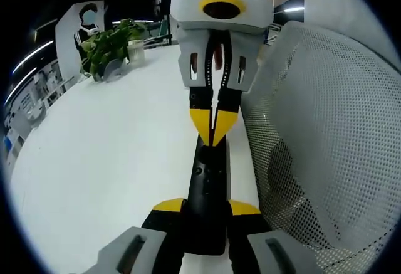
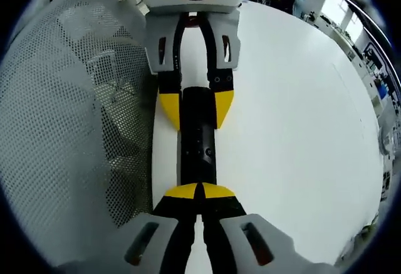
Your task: Press the specified remote control buttons in sequence, fully releasing each button before pressing the next.
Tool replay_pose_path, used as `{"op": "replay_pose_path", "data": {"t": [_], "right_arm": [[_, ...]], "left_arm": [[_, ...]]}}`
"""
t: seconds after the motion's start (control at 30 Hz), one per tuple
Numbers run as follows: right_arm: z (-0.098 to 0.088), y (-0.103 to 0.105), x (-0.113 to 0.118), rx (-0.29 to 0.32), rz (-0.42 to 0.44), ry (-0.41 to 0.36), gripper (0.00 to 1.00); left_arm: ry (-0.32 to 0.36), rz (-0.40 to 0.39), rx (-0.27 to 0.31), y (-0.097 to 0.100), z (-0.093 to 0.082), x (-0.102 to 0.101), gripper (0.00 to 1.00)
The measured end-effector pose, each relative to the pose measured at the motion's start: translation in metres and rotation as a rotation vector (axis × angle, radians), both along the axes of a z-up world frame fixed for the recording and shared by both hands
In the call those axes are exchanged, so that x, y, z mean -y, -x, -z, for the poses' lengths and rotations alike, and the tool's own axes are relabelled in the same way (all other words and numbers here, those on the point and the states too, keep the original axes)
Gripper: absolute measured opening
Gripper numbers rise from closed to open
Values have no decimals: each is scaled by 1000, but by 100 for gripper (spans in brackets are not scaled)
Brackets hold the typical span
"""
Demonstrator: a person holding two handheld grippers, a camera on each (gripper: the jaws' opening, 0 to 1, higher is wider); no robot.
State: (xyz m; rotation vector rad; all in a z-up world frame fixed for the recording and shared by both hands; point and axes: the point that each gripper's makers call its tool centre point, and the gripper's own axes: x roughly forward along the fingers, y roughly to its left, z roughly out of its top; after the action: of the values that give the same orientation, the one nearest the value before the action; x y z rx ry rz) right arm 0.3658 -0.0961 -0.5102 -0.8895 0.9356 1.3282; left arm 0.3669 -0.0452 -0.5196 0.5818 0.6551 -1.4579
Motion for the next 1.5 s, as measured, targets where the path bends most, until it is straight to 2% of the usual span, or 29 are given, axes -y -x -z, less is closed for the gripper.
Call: {"op": "replay_pose_path", "data": {"t": [0.07,0.13,0.17,0.33,0.43,0.53,0.83,1.0,1.07,1.1,1.13,1.2,1.3,1.5], "right_arm": [[0,0,1,-13,15,-18,0],[0,0,1,-51,88,-35,0],[0,-1,1,-42,65,-32,0],[-2,2,0,-41,60,-36,2],[-2,3,-1,-65,75,-44,5],[-2,1,-2,-33,47,-42,9],[0,1,-3,-35,20,-7,8],[1,-1,-4,-48,44,19,8],[1,0,-4,-32,29,39,8],[1,0,-4,4,-15,53,8],[1,2,-5,22,-27,51,8],[1,3,-3,22,-12,30,8],[1,0,-3,-11,61,-31,8],[0,0,-4,-31,97,-60,8]], "left_arm": [[-2,0,0,0,0,0,25],[-2,0,0,0,0,0,25],[0,-1,-1,0,0,0,25],[3,-4,-7,0,-1,0,25],[-2,0,-1,1,-1,1,25],[3,2,-3,0,-1,1,25],[5,3,-3,1,-2,1,25],[-3,4,-3,1,-2,1,24],[-2,3,-4,1,-2,1,24],[-4,7,1,1,-2,1,24],[-6,12,8,1,-2,1,24],[-9,8,5,1,-2,1,25],[-10,5,5,1,-2,1,24],[-3,5,-4,1,-2,1,24]]}}
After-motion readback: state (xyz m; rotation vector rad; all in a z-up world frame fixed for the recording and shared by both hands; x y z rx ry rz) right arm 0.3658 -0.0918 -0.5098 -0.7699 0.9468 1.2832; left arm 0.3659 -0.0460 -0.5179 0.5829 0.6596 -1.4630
